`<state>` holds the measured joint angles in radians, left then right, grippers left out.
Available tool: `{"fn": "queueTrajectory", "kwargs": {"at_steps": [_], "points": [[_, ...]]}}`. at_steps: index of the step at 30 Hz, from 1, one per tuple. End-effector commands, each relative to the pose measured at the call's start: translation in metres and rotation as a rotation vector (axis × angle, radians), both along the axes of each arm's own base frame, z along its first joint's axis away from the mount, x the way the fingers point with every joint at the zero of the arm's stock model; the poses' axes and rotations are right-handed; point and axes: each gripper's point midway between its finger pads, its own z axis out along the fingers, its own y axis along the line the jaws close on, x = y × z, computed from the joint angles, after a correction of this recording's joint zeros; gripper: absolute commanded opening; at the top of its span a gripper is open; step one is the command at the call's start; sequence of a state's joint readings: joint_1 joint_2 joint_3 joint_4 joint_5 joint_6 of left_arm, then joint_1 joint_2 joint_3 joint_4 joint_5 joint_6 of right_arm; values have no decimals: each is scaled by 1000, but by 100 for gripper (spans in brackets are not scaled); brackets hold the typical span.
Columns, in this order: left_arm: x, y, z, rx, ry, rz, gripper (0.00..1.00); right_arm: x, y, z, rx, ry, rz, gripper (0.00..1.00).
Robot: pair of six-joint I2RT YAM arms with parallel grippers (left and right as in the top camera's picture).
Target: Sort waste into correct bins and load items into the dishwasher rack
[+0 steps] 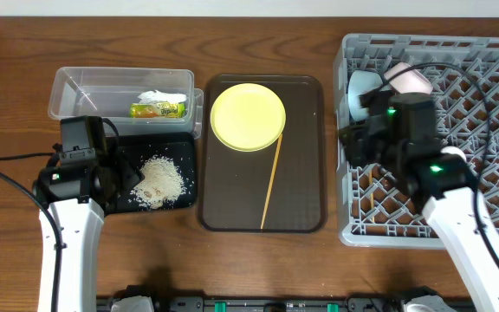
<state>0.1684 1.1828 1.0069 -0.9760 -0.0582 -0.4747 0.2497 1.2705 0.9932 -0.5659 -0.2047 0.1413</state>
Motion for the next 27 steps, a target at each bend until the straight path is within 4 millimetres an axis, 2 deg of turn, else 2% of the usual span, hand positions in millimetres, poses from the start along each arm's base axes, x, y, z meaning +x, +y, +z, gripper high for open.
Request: {"fn": "queueTrajectory", "kwargs": {"at_steps": [1, 7, 11, 15, 22, 25, 27], "points": [[2, 2, 2, 1, -3, 8, 71, -8, 35, -18, 26, 68, 107, 44], [2, 2, 2, 2, -4, 8, 71, -21, 88, -69, -2, 195, 180, 44], [2, 2, 2, 1, -3, 8, 71, -26, 107, -105, -61, 250, 163, 44], [2, 2, 2, 1, -3, 8, 71, -32, 114, -140, -127, 305, 76, 45], [2, 2, 2, 1, -3, 8, 71, -41, 130, -181, -141, 370, 23, 45], [2, 2, 2, 1, -3, 8, 71, -45, 122, -191, -190, 383, -43, 31], [2, 2, 2, 1, -3, 8, 71, -45, 109, -193, -232, 383, -116, 21]]}}
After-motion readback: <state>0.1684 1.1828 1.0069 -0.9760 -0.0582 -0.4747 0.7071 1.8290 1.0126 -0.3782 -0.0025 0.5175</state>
